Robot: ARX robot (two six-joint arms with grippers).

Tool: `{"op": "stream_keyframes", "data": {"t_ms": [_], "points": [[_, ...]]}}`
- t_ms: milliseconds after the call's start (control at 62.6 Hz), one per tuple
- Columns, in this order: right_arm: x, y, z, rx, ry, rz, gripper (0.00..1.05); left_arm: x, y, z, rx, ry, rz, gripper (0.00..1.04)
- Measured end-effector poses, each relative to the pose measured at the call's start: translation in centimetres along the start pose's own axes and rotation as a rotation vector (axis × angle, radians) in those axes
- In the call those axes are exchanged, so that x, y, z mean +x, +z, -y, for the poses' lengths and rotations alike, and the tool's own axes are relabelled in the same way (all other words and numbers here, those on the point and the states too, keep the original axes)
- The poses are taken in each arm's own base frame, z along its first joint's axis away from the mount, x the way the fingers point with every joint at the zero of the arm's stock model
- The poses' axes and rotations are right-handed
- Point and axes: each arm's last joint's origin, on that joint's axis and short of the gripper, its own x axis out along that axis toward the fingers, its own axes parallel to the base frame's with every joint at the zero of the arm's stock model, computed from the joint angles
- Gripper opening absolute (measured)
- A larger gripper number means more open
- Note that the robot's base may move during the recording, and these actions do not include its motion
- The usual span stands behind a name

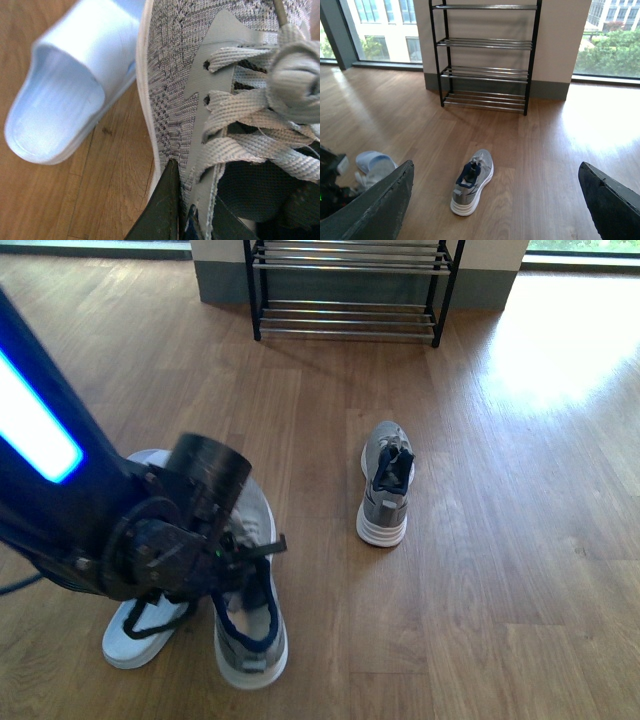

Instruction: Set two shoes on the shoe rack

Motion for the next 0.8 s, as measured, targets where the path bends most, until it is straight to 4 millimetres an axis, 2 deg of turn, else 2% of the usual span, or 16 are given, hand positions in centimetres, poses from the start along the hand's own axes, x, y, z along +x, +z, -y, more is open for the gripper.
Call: {"op": "stream_keyframes", "data": {"t_ms": [160,304,384,560,799], "points": [[0.0,0.0,0.0,0.000,0.000,0.000,0.95,-6.7,2.3,-1.8,-0.004,-0.010,0.134,0.02],[0.0,0.0,0.0,0.000,0.000,0.000,0.95,-12.1,1.9,-4.1,0.011,0.062,0.211,0.02],[0.0,0.0,0.0,0.000,0.000,0.000,0.95,-15.9,1.3,-5.2,0.034,0.071,0.268,0.02],[0.0,0.0,0.0,0.000,0.000,0.000,0.95,-21.4,0.6,-6.0,0.049,0.034,0.372,0.02],[0.0,0.0,0.0,0.000,0.000,0.000,0.95,-27.0,0.8,-7.1,0.094,0.044,0.577,0.02]]}}
